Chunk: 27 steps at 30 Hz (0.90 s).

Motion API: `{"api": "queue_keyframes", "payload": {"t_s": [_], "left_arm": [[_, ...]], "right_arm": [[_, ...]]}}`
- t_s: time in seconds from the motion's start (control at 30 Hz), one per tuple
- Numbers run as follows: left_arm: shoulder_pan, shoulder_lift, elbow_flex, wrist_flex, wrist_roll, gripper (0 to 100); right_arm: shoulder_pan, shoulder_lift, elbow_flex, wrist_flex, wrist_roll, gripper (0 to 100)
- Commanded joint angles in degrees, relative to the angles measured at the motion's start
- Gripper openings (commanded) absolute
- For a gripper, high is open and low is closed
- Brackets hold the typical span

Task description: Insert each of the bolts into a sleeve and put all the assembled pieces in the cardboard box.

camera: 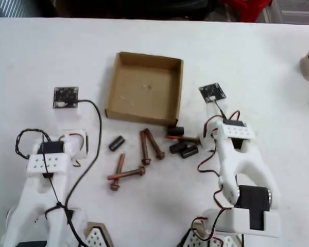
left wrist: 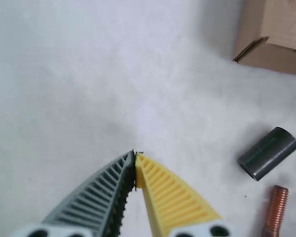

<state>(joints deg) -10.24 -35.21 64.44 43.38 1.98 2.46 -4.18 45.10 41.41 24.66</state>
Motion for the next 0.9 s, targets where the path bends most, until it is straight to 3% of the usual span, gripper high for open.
{"api": "queue_keyframes", "payload": {"t_s": [0.0, 0.13, 0.33, 0.47, 0.6, 0.77, 0.87], "left_arm": [[-0.2, 0.0, -1.5, -0.7, -0.2, 2], [5.1, 0.1, -8.1, 7.7, -0.3, 2], [19.7, 0.1, -21.2, 17.7, -0.1, 2], [27.4, 4.4, -29.6, 18.4, -0.1, 2], [32.0, 17.7, -40.2, 19.9, -0.6, 2], [35.9, 33.1, -51.8, 18.5, -12.9, 9], [39.0, 39.3, -57.5, 17.1, -15.5, 12]], "right_arm": [[2.9, -3.9, -2.1, 4.4, -2.7, 1.7], [7.6, -5.9, -2.1, 4.9, -8.4, 1.7], [12.0, -3.1, -2.9, 2.9, -8.8, 1.7], [13.0, 1.9, -6.9, 3.4, -9.0, 1.7], [14.7, 7.6, -12.9, 7.3, -9.0, 1.7], [17.0, 11.9, -17.8, 9.4, -9.0, 1.7], [19.8, 12.7, -18.9, 9.1, -9.1, 1.7]]}}
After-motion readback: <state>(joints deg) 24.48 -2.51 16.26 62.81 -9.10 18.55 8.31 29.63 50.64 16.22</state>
